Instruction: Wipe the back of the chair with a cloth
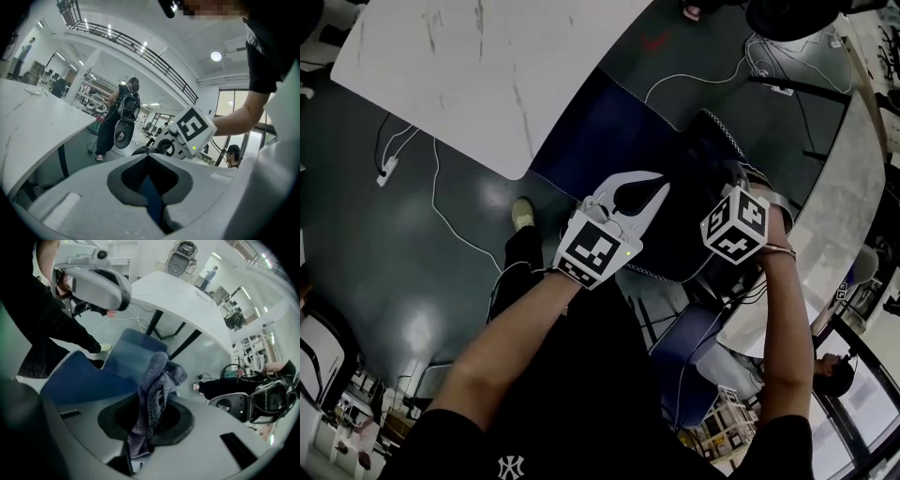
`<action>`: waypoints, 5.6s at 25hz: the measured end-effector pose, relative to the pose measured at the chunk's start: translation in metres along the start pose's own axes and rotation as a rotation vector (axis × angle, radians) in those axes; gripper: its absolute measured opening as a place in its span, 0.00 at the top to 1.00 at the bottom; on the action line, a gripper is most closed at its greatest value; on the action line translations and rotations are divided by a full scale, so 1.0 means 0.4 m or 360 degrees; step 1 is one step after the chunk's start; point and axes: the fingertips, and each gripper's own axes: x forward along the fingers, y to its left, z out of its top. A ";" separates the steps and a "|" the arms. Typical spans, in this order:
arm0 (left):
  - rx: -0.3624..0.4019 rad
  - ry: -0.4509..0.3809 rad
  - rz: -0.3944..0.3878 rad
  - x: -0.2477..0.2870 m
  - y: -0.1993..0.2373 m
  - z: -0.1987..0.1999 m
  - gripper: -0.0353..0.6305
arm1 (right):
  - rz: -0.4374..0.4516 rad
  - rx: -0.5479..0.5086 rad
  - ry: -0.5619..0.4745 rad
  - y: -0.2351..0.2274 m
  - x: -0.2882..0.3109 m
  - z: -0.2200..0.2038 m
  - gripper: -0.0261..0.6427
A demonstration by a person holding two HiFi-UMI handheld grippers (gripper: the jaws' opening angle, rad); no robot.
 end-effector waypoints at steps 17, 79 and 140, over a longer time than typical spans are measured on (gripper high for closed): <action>-0.0142 0.0059 -0.0008 0.176 0.045 -0.124 0.94 | -0.0006 -0.0235 0.0368 -0.051 0.200 -0.126 0.84; -0.0168 0.0064 -0.0050 0.067 0.113 -0.136 0.94 | 0.0143 0.0180 0.0239 -0.024 0.136 -0.007 0.84; -0.0175 0.0169 -0.0089 -0.212 0.200 -0.413 0.94 | 0.1271 0.0183 0.0376 0.687 0.318 0.257 0.84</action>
